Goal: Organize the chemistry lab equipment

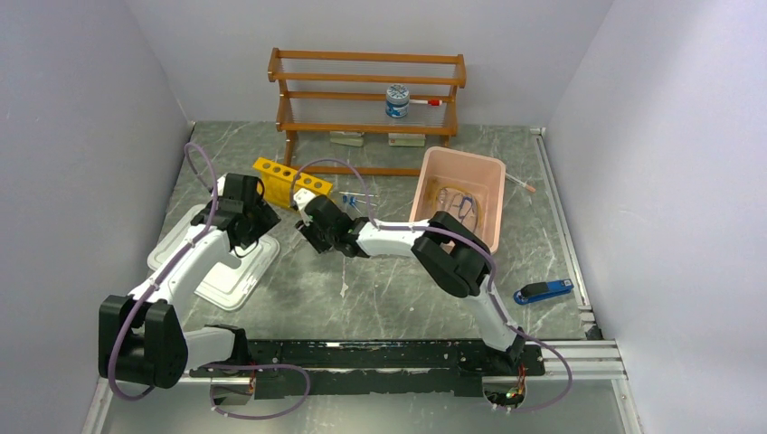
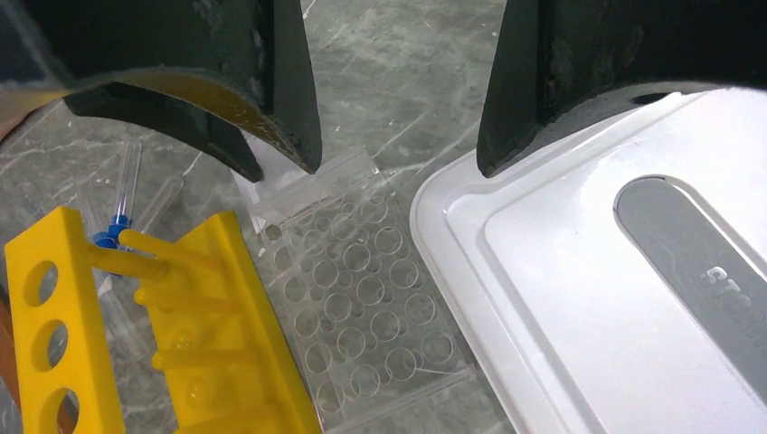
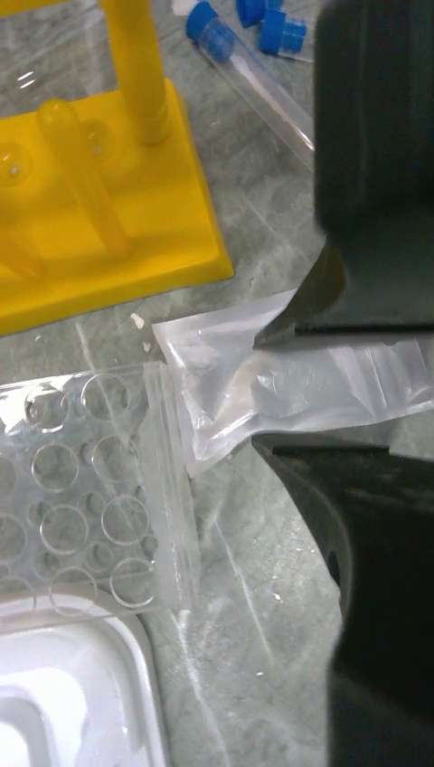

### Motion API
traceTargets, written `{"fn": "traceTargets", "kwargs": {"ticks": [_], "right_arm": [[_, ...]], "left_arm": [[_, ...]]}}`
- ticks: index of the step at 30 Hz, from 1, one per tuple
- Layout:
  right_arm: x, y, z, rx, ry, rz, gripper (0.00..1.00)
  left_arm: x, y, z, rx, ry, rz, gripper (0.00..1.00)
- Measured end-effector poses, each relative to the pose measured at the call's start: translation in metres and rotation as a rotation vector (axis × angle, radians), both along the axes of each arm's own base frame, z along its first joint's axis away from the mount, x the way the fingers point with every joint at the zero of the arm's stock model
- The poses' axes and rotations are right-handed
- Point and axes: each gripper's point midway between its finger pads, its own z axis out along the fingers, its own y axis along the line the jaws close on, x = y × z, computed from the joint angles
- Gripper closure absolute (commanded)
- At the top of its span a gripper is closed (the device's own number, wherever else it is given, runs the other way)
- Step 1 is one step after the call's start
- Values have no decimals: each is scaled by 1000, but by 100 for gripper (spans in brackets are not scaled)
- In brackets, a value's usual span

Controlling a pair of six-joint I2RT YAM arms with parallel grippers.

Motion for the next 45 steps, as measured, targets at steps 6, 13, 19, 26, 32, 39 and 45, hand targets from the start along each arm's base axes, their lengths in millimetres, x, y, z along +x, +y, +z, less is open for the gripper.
{"fn": "traceTargets", "kwargs": {"ticks": [6, 13, 19, 26, 32, 39, 45], "right_arm": [[4, 2, 0, 3, -15, -10, 89], [-9, -10, 6, 1, 46, -7, 95], [-22, -23, 62, 125, 115, -10, 100], [-3, -47, 167, 347, 78, -85, 100], [36, -122, 239, 454, -25, -309, 100], [69, -258, 268, 468, -176, -748, 100], [74, -323, 208, 358, -95, -1035, 100]], "left_arm": [[0, 3, 0, 11, 2, 9, 32], [0, 3, 0, 16, 2, -3, 33], [2, -3, 2, -2, -7, -42, 33], [9, -15, 7, -42, -39, -100, 33], [20, -29, 16, -88, -78, -163, 33], [31, -42, 30, -121, -130, -234, 34], [43, -45, 46, -118, -180, -254, 35]]}}
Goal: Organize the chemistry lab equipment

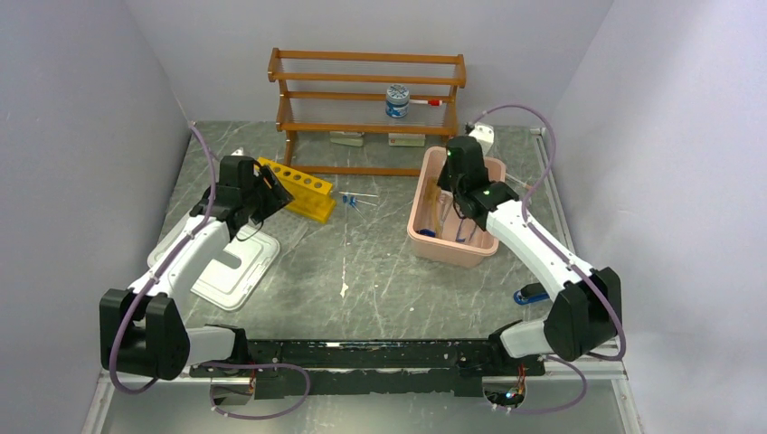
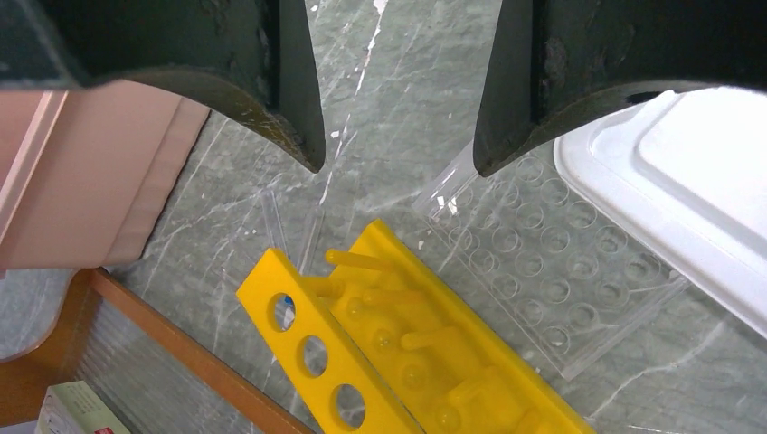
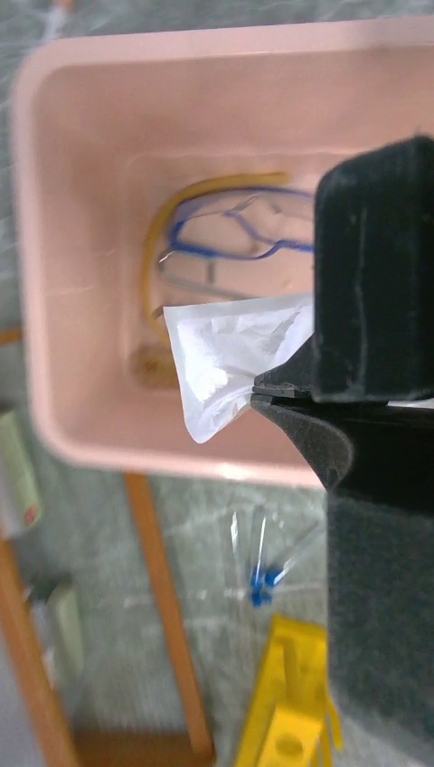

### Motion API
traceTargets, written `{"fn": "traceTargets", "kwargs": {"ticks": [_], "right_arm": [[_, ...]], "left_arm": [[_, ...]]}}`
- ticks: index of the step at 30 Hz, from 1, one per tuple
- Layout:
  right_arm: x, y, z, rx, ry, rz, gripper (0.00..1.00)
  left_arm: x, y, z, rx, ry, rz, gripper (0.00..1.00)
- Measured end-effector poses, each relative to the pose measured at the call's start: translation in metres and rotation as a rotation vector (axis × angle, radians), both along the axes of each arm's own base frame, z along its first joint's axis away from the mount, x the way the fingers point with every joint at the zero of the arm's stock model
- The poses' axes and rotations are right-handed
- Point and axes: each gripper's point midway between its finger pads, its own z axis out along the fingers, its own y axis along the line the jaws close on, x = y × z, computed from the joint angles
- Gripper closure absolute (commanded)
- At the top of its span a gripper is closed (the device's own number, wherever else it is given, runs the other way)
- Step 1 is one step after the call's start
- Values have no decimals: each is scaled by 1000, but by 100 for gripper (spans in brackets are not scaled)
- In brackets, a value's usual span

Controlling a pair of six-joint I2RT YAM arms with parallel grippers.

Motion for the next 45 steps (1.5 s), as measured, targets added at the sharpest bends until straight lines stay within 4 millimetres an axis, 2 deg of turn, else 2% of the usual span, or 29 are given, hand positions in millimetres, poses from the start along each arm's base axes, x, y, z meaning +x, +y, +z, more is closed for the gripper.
{"fn": "traceTargets", "kwargs": {"ticks": [7, 14, 18, 24, 27, 30, 35, 38, 41, 45], "right_arm": [[-23, -27, -71, -22, 187, -161, 100], [-40, -49, -116, -65, 292, -241, 100], [-46, -53, -128, -78, 317, -256, 83], [-46, -55, -127, -88, 314, -257, 63], [-43, -52, -123, -91, 311, -235, 60], [-37, -41, -109, -68, 291, -170, 59], [-23, -13, -63, 3, 199, -27, 55], [-19, 9, -33, 39, 124, 81, 53], [-22, 41, -8, 55, 58, 214, 51], [-36, 89, 7, 40, 9, 390, 50]], "left_arm": [[6, -6, -2, -20, -5, -20, 37], [9, -11, -1, -39, -18, -42, 37], [10, -15, 1, -47, -26, -56, 37], [11, -19, 4, -54, -41, -80, 38], [11, -19, 4, -51, -41, -84, 38], [10, -19, 3, -48, -37, -85, 38], [8, -17, 0, -35, -21, -86, 38], [6, -13, 0, -6, -10, -85, 37], [10, -8, 12, 34, -31, -85, 36], [15, -2, 34, 86, -96, -96, 28]]}}
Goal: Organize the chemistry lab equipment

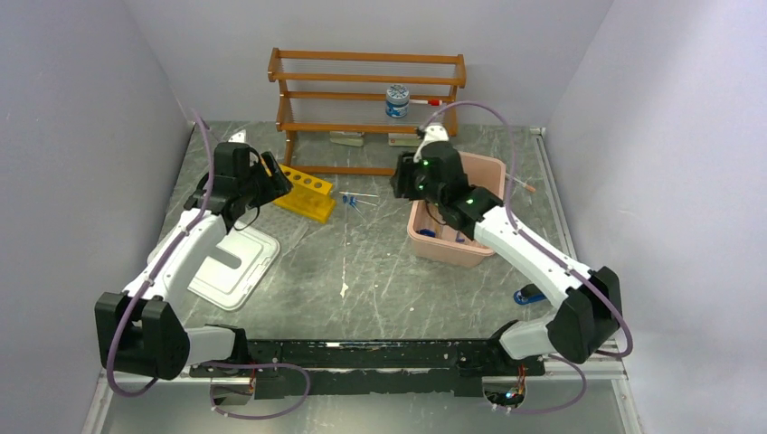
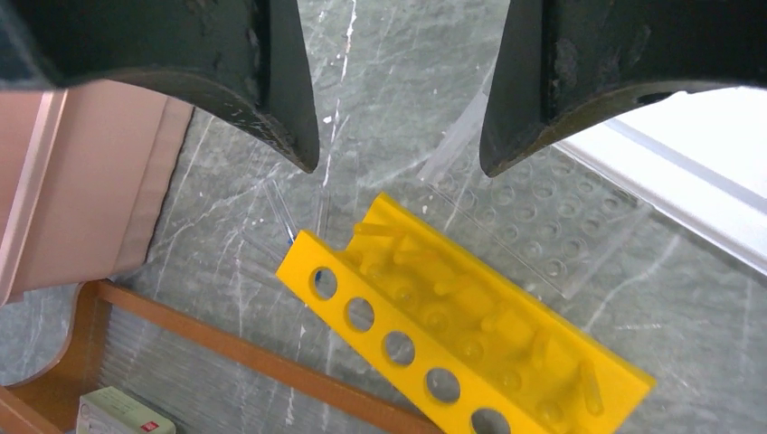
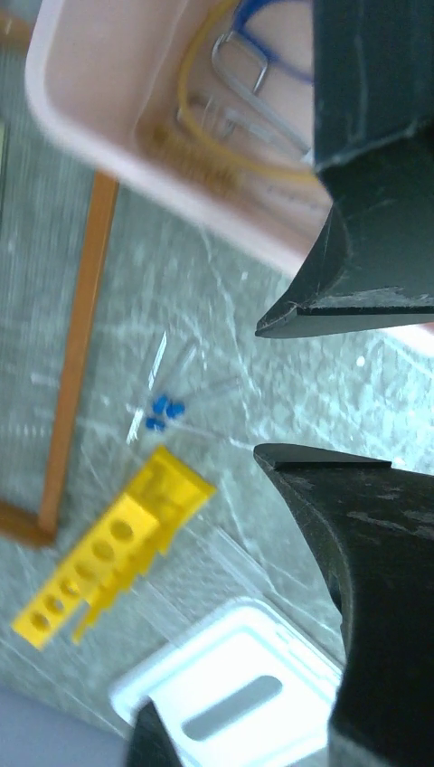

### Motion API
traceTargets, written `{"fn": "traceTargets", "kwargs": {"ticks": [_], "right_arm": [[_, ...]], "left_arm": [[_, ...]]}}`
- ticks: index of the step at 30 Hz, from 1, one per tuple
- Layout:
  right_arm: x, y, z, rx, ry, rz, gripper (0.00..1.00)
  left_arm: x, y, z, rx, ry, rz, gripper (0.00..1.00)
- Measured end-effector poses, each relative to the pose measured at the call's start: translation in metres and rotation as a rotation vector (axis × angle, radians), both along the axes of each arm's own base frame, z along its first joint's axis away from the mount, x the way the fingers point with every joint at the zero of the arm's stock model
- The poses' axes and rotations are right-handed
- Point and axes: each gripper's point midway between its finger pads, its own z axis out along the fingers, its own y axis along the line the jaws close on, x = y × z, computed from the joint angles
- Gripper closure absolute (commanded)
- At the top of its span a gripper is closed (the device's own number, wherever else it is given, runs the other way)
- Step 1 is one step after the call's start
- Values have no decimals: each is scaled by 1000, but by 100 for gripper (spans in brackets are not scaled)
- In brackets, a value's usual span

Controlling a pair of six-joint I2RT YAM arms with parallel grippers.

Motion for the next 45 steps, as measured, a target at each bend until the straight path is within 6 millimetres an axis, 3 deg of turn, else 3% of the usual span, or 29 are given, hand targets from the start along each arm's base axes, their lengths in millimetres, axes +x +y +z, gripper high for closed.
{"fn": "traceTargets", "kwargs": {"ticks": [3, 6, 12, 15, 18, 23, 29, 33, 35, 39, 45], "right_arm": [[-9, 32, -1, -9, -13, 104, 49], [-8, 51, -13, -13, 0, 158, 46], [2, 79, -64, -89, 80, 230, 46], [10, 100, -85, -144, 104, 288, 51], [22, 115, -105, -199, 111, 326, 63], [32, 112, -148, -316, 138, 340, 63], [53, 108, -174, -437, 128, 382, 58], [75, 100, -179, -483, 107, 397, 77], [82, 96, -180, -503, 99, 400, 79], [94, 94, -186, -546, 82, 416, 73], [93, 93, -208, -615, 102, 461, 64]], "left_arm": [[4, 6, 6, 50, -13, -13, 25], [16, 8, 10, 87, -9, -33, 22], [22, -6, 3, 57, 15, -114, 26], [22, -18, 9, 11, -6, -170, 28], [22, -27, 13, -29, -22, -206, 29], [17, -35, 6, -78, -6, -224, 30], [18, -38, 6, -100, -8, -222, 29], [19, -38, 8, -101, -14, -222, 30], [19, -38, 7, -100, -14, -222, 30], [19, -38, 8, -99, -16, -220, 30], [16, -36, 12, -96, -31, -215, 30]]}}
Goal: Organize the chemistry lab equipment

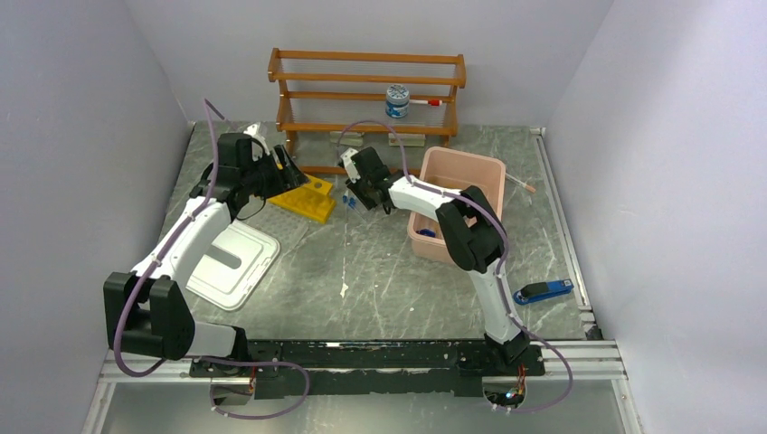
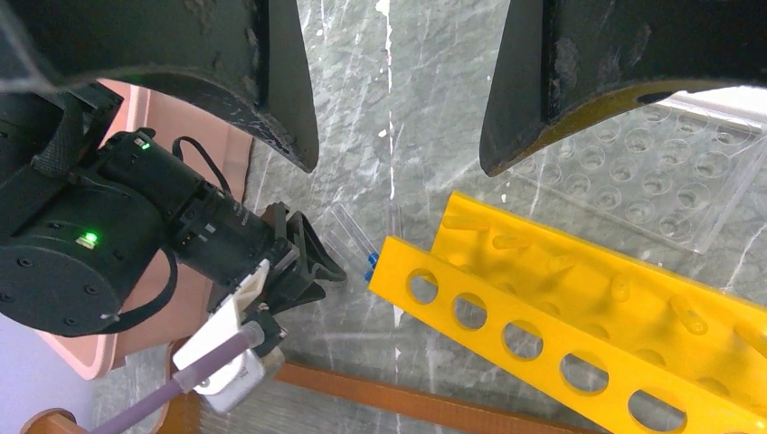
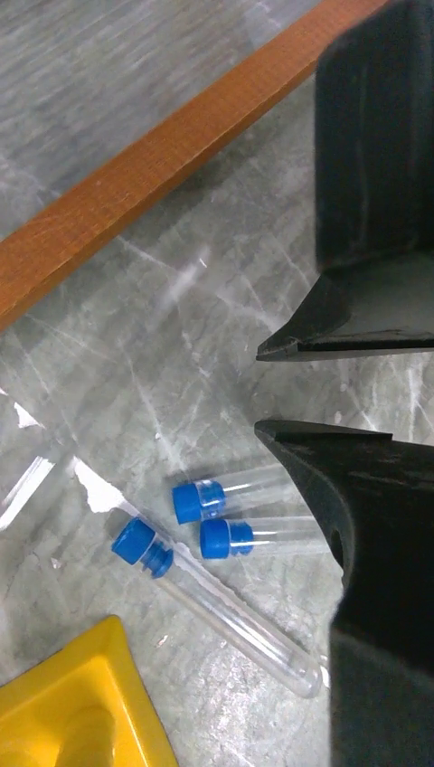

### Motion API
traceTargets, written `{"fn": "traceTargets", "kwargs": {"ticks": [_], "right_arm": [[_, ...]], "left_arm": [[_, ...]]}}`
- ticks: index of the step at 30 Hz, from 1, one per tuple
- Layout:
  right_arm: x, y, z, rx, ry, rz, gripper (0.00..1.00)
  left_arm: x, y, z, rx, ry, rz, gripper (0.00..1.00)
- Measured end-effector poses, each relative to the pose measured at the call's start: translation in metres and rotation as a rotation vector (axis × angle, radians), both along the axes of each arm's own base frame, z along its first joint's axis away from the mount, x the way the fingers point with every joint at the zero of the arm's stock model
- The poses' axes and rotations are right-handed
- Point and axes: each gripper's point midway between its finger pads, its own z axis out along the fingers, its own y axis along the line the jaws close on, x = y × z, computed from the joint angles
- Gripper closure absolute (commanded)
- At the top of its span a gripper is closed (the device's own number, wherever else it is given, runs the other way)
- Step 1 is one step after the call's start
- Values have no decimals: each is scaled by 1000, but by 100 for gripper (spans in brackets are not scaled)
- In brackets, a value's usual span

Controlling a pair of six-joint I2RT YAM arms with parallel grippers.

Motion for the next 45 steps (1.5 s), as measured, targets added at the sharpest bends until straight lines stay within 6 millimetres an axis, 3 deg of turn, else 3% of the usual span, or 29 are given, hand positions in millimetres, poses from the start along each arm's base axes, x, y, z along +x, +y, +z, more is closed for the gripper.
{"fn": "traceTargets", "kwargs": {"ticks": [15, 20, 25, 29, 35, 45], "right_arm": [[6, 6, -3, 1, 18, 49, 50], [10, 7, 2, 18, 7, 23, 40], [17, 10, 12, 27, -19, 14, 39], [22, 17, 26, 60, -37, 21, 42], [3, 22, 28, 96, 41, 65, 65], [-23, 11, 6, 49, 156, 86, 62]], "left_arm": [[-1, 0, -5, -14, 14, 16, 32], [-1, 0, -4, -16, 15, 18, 32], [-1, 0, -5, -16, 16, 18, 32], [-1, 0, -5, -16, 16, 19, 32], [-1, 0, -5, -17, 16, 22, 32], [-1, 0, -5, -18, 17, 22, 32]]}}
